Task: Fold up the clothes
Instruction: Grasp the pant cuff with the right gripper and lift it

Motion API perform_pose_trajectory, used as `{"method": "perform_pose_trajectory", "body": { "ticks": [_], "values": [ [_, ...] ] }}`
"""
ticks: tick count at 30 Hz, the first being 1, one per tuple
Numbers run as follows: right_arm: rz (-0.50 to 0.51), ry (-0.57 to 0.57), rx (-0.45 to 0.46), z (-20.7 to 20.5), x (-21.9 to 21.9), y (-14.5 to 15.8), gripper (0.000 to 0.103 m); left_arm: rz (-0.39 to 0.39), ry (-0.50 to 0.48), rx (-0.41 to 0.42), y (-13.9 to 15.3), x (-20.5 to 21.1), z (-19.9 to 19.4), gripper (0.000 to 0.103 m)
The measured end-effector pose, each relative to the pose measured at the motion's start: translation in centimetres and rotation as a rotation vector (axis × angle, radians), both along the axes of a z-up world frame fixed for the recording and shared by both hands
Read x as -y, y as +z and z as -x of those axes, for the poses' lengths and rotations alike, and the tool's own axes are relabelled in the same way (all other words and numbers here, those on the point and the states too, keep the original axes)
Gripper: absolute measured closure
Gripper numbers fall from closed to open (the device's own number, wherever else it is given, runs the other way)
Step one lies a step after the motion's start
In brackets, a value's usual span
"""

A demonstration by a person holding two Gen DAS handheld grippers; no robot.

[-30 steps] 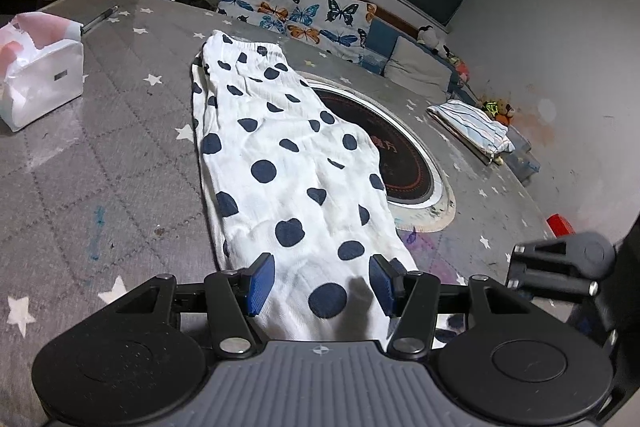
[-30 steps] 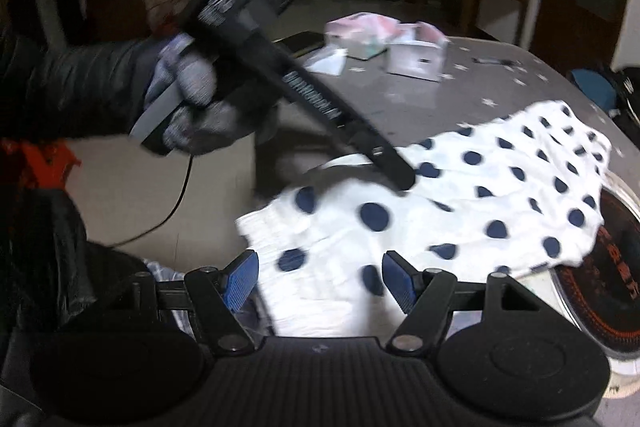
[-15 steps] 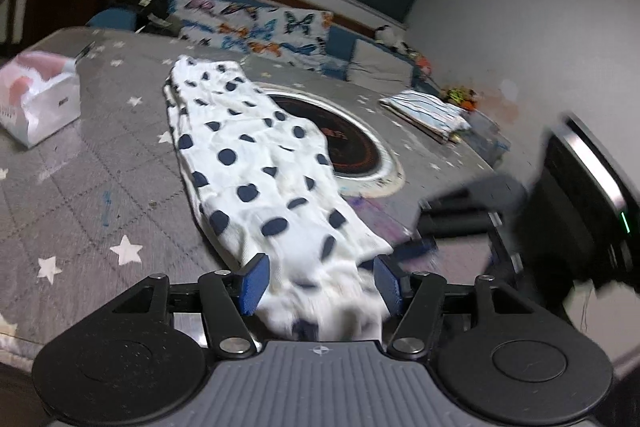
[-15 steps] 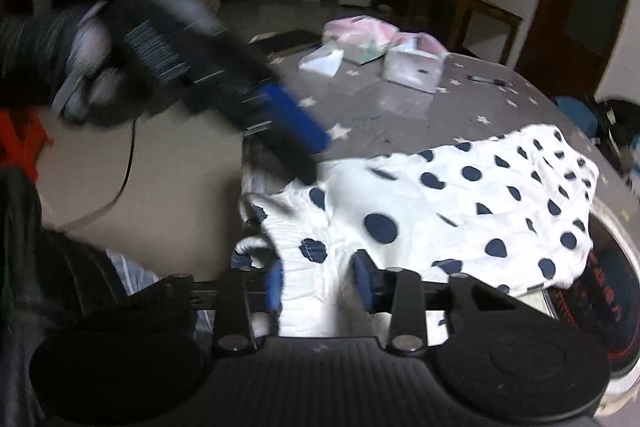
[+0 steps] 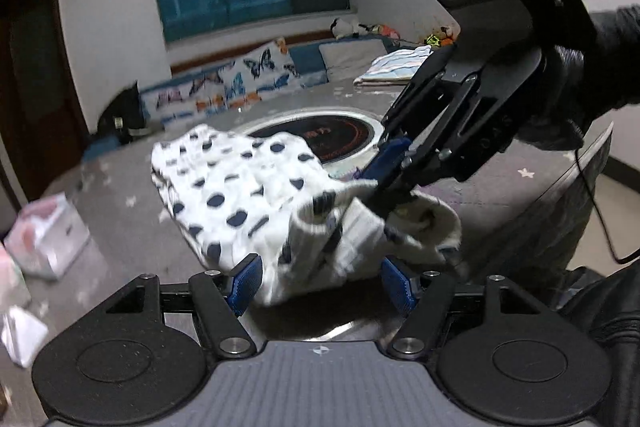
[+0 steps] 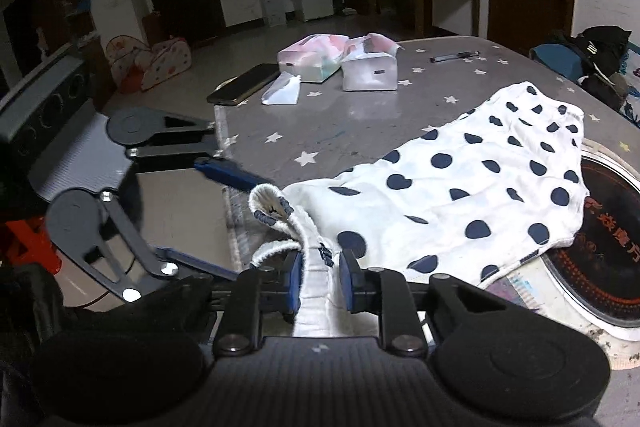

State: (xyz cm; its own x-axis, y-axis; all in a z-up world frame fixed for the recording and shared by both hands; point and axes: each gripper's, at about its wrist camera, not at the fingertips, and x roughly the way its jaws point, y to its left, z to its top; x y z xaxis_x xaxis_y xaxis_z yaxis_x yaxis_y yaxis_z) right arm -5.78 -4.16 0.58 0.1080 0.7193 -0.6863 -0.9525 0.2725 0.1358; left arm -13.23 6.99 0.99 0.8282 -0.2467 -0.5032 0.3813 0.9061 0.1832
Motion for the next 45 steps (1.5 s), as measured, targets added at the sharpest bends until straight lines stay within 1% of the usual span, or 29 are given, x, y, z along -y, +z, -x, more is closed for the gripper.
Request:
{"method": "perform_pose_trajectory", "body": {
  "ticks": [2, 3, 5, 6, 7, 8, 9, 11, 12, 14, 15, 16, 17, 19, 21, 23, 25, 26, 27, 28, 31, 34, 37, 40, 42, 43, 45],
  "values": [
    [0.003, 0.013, 0.004, 0.3, 0.0, 0.0, 0.084, -0.030, -0.010, 0.040, -0.1, 0.5, 0.0, 0.035],
    [0.003, 0.018, 0.004, 0.5, 0.0, 0.1, 0.084, -0.036, -0.021, 0.053, -0.2, 0.6, 0.0, 0.038],
    [0.003, 0.020, 0.019, 0.8, 0.1, 0.3, 0.083, -0.038, -0.048, 0.068, -0.3, 0.8, 0.0, 0.054],
    [0.002, 0.018, 0.031, 0.9, 0.2, 0.4, 0.083, -0.036, -0.060, 0.069, -0.4, 0.8, 0.0, 0.067],
    [0.000, 0.013, 0.038, 1.0, 0.5, 0.6, 0.082, -0.029, -0.064, 0.070, -0.4, 0.8, -0.1, 0.076],
    [-0.003, 0.009, 0.045, 1.1, 0.8, 0.8, 0.081, -0.017, -0.058, 0.070, -0.3, 0.6, -0.2, 0.079],
    [-0.005, 0.004, 0.051, 1.2, 1.1, 1.0, 0.077, -0.005, -0.053, 0.071, -0.2, 0.5, -0.3, 0.082],
    [-0.007, -0.002, 0.067, 1.6, 1.7, 1.5, 0.059, 0.026, -0.037, 0.066, 0.1, 0.1, -0.6, 0.083],
    [-0.005, 0.003, 0.085, 2.0, 2.0, 1.6, 0.047, 0.053, -0.022, 0.054, 0.3, -0.3, -1.0, 0.084],
    [0.003, 0.020, 0.127, 2.9, 2.4, 1.8, 0.045, 0.101, 0.003, 0.031, 0.8, -0.9, -1.6, 0.084],
    [0.011, 0.030, 0.151, 3.5, 2.5, 1.7, 0.042, 0.124, 0.013, 0.020, 1.0, -1.2, -2.0, 0.084],
    [0.020, 0.035, 0.183, 3.9, 2.4, 1.6, 0.034, 0.147, 0.021, 0.011, 1.3, -1.5, -2.3, 0.084],
    [0.028, 0.040, 0.216, 4.3, 2.3, 1.5, 0.031, 0.168, 0.028, 0.001, 1.5, -1.8, -2.6, 0.084],
    [0.040, 0.046, 0.287, 4.8, 1.8, 1.0, 0.031, 0.205, 0.042, -0.017, 1.9, -2.3, -3.1, 0.085],
    [0.049, 0.049, 0.336, 4.9, 1.2, 0.3, 0.032, 0.230, 0.046, -0.027, 2.1, -2.6, -3.4, 0.085],
    [0.050, 0.044, 0.375, 4.8, 0.6, -0.3, 0.037, 0.248, 0.044, -0.031, 2.3, -2.9, -3.5, 0.085],
    [0.039, 0.026, 0.372, 4.0, 0.1, -0.7, 0.044, 0.253, 0.037, -0.033, 2.4, -3.0, -3.4, 0.085],
    [0.026, 0.018, 0.349, 3.5, -0.1, -0.8, 0.049, 0.261, 0.032, -0.038, 2.4, -3.1, -3.4, 0.084],
    [0.011, 0.010, 0.324, 2.9, -0.3, -0.9, 0.063, 0.269, 0.028, -0.047, 2.3, -3.2, -3.4, 0.084],
    [0.004, 0.006, 0.303, 2.6, -0.3, -0.9, 0.074, 0.274, 0.026, -0.054, 2.3, -3.3, -3.3, 0.082],
    [-0.015, -0.005, 0.244, 1.9, -0.2, -1.0, 0.084, 0.292, 0.022, -0.062, 2.6, -4.0, -2.8, 0.077],
    [-0.049, 0.012, 0.241, 2.7, 0.8, -0.2, 0.087, 0.320, 0.016, -0.043, 3.6, -4.9, -2.0, 0.070],
    [-0.075, 0.031, 0.251, 3.9, 1.8, 1.0, 0.087, 0.331, 0.037, 0.006, 4.9, -6.0, -1.4, 0.070],
    [-0.087, 0.047, 0.234, 5.0, 2.9, 2.1, 0.087, 0.367, 0.083, 0.033, 5.9, -7.5, -1.6, 0.072],
    [-0.092, 0.064, 0.217, 5.9, 3.7, 2.7, 0.087, 0.361, 0.111, 0.028, 6.2, -7.8, -2.1, 0.073],
    [-0.090, 0.077, 0.220, 6.5, 4.0, 3.1, 0.087, 0.364, 0.109, 0.016, 6.1, -7.7, -2.6, 0.074],
    [-0.085, 0.102, 0.223, 7.8, 4.7, 3.7, 0.088, 0.384, 0.075, -0.024, 5.5, -7.0, -4.0, 0.074]
  ]
}}
